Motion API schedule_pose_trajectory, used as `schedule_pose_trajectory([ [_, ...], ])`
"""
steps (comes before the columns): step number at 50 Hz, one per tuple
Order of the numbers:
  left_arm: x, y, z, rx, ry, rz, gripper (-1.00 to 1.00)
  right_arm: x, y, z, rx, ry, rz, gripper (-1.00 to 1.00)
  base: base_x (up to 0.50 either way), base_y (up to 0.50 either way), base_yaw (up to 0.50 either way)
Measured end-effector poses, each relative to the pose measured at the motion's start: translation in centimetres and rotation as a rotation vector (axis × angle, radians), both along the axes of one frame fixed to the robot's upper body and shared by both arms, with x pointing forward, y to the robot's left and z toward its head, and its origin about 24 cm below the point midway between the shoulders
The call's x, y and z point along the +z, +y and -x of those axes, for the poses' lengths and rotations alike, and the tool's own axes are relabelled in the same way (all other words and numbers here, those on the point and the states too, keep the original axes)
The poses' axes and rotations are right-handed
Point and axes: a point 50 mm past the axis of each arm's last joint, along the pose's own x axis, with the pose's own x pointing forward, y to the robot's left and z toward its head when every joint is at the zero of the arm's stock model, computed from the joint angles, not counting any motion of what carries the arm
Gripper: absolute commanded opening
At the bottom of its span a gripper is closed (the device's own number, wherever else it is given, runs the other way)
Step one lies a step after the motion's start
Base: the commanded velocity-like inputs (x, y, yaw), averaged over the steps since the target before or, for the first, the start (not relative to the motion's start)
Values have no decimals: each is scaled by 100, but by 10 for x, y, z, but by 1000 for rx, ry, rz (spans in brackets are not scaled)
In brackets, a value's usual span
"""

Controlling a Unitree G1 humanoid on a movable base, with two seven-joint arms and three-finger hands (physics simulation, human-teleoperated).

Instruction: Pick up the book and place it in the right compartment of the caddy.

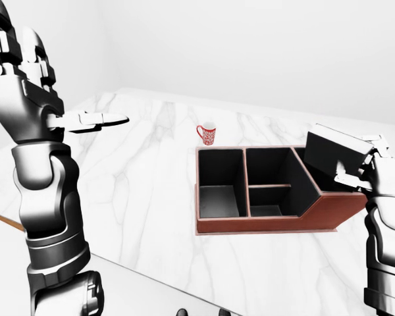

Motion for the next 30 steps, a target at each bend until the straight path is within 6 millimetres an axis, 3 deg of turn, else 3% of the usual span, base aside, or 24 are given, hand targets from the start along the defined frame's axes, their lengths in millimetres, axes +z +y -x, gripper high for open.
schedule_pose_trajectory([
  [30,1,0,0,-2,-2,-1,100,-5,-6,-16,-31,39,-19,-100,0,0,0],
])
